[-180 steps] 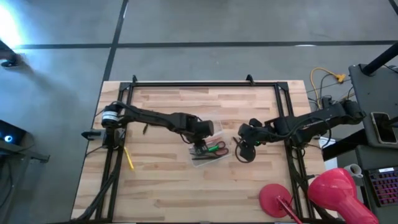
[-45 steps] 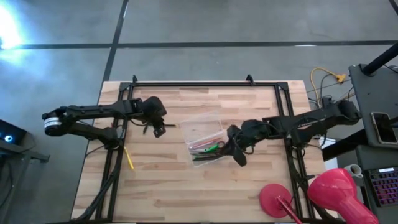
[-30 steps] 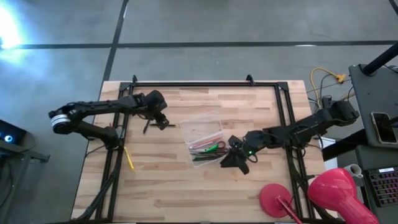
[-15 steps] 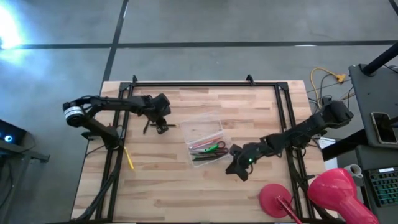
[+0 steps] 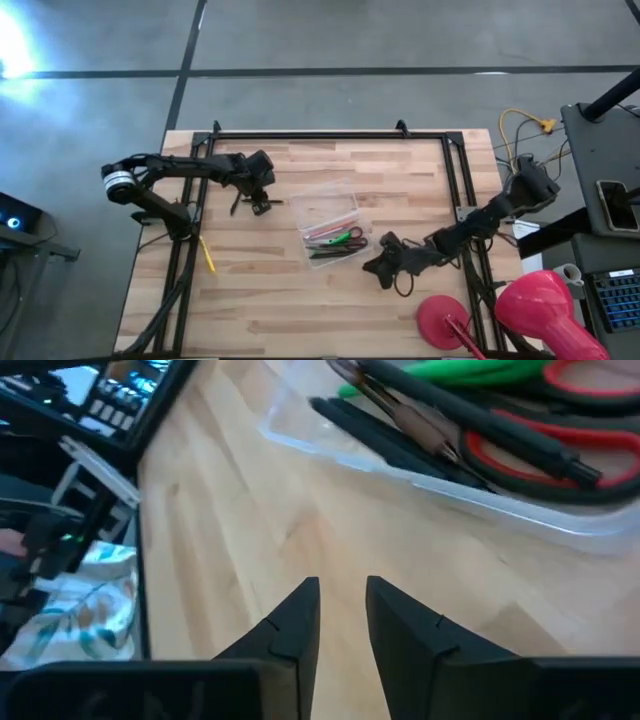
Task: Pick & place school supplies into a supply box
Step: Put the black pen into the transparent supply box
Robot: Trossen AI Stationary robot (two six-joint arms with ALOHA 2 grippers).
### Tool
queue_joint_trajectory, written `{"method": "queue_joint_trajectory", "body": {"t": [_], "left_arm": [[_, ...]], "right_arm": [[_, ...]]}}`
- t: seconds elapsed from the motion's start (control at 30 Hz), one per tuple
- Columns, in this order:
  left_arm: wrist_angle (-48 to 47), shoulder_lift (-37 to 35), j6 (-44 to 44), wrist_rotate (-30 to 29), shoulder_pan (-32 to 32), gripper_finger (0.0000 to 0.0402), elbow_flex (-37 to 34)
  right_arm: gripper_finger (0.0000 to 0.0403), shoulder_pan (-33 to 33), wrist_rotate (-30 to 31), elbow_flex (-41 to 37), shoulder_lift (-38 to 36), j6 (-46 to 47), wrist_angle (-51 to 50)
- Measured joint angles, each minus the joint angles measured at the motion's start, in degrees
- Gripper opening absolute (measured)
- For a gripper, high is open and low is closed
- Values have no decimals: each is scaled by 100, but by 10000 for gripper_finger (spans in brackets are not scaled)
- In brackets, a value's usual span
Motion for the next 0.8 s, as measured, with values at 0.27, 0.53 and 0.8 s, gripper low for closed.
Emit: {"method": "queue_joint_trajectory", "body": {"t": [0.27, 0.53, 0.8], "left_arm": [[93, 0, 1, -6, 4, 130, -9], [90, 2, -1, 24, 4, 130, -9], [75, 2, 454, 113, -51, 130, -63]], "right_arm": [[68, -55, 133, 354, 1072, 577, 12], [68, -49, 715, 759, 1329, 448, -170], [68, -74, 894, 845, 1242, -1076, -123]]}}
